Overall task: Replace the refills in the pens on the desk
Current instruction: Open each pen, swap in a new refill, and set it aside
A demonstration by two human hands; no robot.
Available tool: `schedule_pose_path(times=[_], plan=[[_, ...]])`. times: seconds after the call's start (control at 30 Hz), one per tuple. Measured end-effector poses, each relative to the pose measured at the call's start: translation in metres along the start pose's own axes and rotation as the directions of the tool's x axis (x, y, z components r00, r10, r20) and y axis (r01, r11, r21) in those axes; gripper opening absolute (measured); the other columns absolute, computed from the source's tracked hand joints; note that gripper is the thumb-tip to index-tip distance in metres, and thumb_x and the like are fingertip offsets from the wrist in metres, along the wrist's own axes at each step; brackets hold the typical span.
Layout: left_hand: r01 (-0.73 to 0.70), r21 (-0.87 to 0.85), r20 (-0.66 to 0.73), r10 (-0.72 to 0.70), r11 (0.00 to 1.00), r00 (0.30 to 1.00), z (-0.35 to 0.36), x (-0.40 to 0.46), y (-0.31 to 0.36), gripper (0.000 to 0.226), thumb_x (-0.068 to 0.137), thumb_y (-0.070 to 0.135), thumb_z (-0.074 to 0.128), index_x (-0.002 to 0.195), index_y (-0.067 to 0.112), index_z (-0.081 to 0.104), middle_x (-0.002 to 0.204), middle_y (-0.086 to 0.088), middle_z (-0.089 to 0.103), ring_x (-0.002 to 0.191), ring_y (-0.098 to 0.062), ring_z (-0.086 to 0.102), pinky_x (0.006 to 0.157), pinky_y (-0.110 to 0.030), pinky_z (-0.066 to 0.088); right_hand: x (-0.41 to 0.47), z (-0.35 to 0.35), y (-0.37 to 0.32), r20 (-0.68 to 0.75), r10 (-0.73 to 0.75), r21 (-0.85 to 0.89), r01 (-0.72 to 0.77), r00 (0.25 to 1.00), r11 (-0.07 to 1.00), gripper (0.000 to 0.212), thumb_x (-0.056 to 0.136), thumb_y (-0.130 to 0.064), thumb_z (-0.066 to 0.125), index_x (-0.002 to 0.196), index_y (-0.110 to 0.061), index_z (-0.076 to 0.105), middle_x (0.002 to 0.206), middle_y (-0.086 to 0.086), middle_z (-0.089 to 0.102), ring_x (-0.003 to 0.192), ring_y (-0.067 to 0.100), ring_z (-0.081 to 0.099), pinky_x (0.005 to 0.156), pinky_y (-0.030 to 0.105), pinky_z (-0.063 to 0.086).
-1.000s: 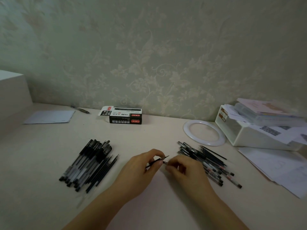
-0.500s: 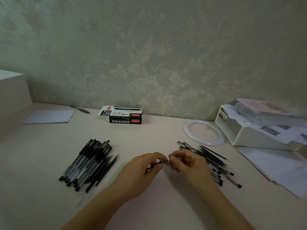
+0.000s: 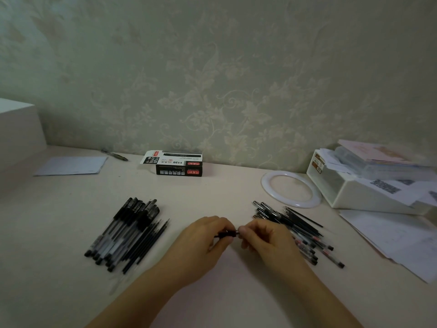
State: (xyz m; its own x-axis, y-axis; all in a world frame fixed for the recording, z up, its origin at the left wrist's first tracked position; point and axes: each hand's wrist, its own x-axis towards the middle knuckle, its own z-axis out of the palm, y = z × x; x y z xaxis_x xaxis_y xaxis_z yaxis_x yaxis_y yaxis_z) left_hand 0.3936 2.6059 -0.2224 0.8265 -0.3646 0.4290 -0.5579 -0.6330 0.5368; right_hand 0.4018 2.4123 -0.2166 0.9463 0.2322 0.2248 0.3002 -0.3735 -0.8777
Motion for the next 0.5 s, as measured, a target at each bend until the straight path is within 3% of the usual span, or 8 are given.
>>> schedule_pose_path(times=[0.13,0.2,0.3,0.4,0.5], plan=[[-0.017,0.014,-0.005,0.017,1.0,1.0,0.0005,-0.0006,-0.0002,0.007,0.095,0.032,0.056,0.101,0.034,0.06,0.089,0.015,0.059,0.085,-0.002,0.052,0.073,-0.023,0.045,-0.0025,0.0038,0.0011,-0.033,-0.058,-0.133,0.053,0.998,0.99,0.045,0.089,-0.056,0.049,0.066,-0.021,0.065,0.062,-0.003,0.066,0.055,0.007,0.059,0.056,0.017,0.045],[-0.014,0.014,-0.009,0.014,1.0,1.0,0.0004,-0.0008,-0.0007,0.008,0.094,0.032,0.056,0.101,0.035,0.059,0.089,0.016,0.059,0.085,-0.002,0.052,0.073,-0.024,0.045,-0.0015,0.0022,0.002,-0.034,-0.058,-0.125,0.053,0.998,0.991,0.036,0.09,-0.053,0.055,0.072,-0.024,0.067,0.069,-0.007,0.068,0.059,0.001,0.059,0.058,0.014,0.045],[-0.009,0.006,-0.013,0.009,1.0,1.0,0.0,-0.0001,-0.0015,0.008,0.094,0.031,0.057,0.101,0.033,0.061,0.09,0.015,0.06,0.086,-0.003,0.053,0.074,-0.027,0.046,0.0018,-0.0007,0.0021,0.024,-0.052,-0.047,0.053,0.998,0.997,0.005,0.088,-0.032,0.07,0.084,-0.03,0.068,0.082,-0.009,0.07,0.065,0.0,0.059,0.063,0.015,0.047],[-0.011,-0.002,-0.005,0.011,1.0,1.0,0.0004,-0.0005,-0.0016,0.009,0.094,0.031,0.057,0.101,0.033,0.061,0.091,0.014,0.061,0.087,-0.006,0.054,0.075,-0.03,0.047,0.0004,0.0006,0.0036,0.036,-0.074,-0.047,0.076,0.997,0.996,0.011,0.091,-0.027,0.067,0.08,-0.028,0.066,0.072,-0.005,0.068,0.061,0.002,0.056,0.06,0.016,0.045],[-0.026,0.006,0.01,0.026,1.0,1.0,0.0017,-0.0001,-0.0011,0.009,0.094,0.031,0.057,0.103,0.032,0.061,0.092,0.013,0.061,0.087,-0.005,0.053,0.075,-0.032,0.047,-0.002,0.0038,0.004,0.009,-0.071,-0.111,0.071,0.997,0.991,0.031,0.093,-0.043,0.059,0.07,-0.023,0.063,0.058,-0.008,0.061,0.052,-0.001,0.051,0.054,0.012,0.039]])
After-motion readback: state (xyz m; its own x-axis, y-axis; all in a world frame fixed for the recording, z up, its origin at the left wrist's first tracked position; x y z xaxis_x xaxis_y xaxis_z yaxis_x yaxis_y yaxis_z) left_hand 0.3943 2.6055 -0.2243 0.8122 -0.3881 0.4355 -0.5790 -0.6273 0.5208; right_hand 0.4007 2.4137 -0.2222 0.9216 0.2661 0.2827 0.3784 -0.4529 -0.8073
